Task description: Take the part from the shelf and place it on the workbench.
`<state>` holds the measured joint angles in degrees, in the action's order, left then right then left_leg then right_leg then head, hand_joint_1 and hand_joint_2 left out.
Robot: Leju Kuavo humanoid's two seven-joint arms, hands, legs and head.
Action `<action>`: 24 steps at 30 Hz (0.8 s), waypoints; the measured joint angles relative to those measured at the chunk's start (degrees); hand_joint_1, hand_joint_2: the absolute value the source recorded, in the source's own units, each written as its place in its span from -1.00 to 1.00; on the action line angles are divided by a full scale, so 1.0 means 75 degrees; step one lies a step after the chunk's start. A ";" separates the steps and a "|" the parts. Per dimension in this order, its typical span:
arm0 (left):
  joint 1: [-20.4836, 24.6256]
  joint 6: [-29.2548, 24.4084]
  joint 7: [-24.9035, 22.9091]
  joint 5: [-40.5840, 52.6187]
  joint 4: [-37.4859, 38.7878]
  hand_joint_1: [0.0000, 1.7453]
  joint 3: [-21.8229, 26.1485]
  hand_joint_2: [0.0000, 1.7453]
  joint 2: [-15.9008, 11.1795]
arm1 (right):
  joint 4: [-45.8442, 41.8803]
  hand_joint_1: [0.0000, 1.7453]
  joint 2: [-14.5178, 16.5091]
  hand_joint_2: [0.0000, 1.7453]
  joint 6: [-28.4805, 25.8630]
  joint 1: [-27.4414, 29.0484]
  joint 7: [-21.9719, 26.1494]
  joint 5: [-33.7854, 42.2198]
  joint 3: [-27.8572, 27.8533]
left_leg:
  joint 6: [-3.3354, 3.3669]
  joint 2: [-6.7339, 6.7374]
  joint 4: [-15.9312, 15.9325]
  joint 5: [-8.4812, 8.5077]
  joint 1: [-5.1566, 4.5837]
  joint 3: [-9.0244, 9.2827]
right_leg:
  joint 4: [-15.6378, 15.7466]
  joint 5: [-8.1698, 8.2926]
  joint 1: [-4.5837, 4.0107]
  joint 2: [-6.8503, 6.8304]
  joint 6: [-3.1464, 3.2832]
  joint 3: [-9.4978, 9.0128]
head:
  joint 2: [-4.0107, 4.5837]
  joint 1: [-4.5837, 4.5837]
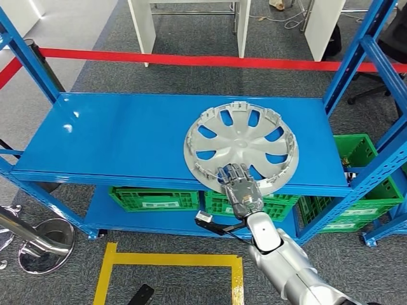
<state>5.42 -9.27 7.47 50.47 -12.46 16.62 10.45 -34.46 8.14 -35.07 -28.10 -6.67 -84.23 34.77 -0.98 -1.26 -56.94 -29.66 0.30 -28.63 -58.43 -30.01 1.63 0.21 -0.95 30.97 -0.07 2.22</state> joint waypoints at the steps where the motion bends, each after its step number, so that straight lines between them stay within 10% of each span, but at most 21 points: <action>1: 0.0000 -0.0001 -0.0001 -0.0004 0.0000 -1.00 0.0001 1.00 0.0000 | 0.0001 1.00 0.0016 1.00 -0.0020 -0.0006 0.0004 0.0017 -0.0002 | 0.0000 0.0000 0.0000 0.0000 0.0000 0.0000 | 0.0000 0.0000 0.0000 0.0000 0.0000 0.0000 | 0.0000 -0.0001; 17: -0.0025 -0.0095 0.0058 -0.0082 0.0000 -1.00 0.0069 1.00 0.0005 | -0.1141 1.00 0.0060 1.00 -0.0611 0.0483 0.0237 -0.0009 0.0005 | 0.0000 0.0003 -0.0001 -0.0001 0.0000 -0.0003 | 0.0000 0.0000 0.0000 0.0006 0.0000 0.0003 | 0.0000 -0.0001; 24: -0.0059 -0.0206 0.0143 -0.0103 0.0000 -1.00 0.0170 1.00 0.0015 | -0.3682 1.00 -0.0019 1.00 -0.0616 0.1248 0.0296 -0.0677 0.0047 | 0.0001 0.0012 -0.0001 -0.0001 0.0000 -0.0013 | 0.0000 0.0000 -0.0001 0.0011 0.0000 0.0016 | 0.0000 0.0001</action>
<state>4.97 -10.82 8.54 49.69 -12.46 17.89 10.56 -62.07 8.00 -39.69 -18.74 -4.44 -89.31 35.13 -0.98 -1.17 -56.95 -29.67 0.31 -28.73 -58.43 -30.01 1.62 0.28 -0.95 31.09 -0.07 2.23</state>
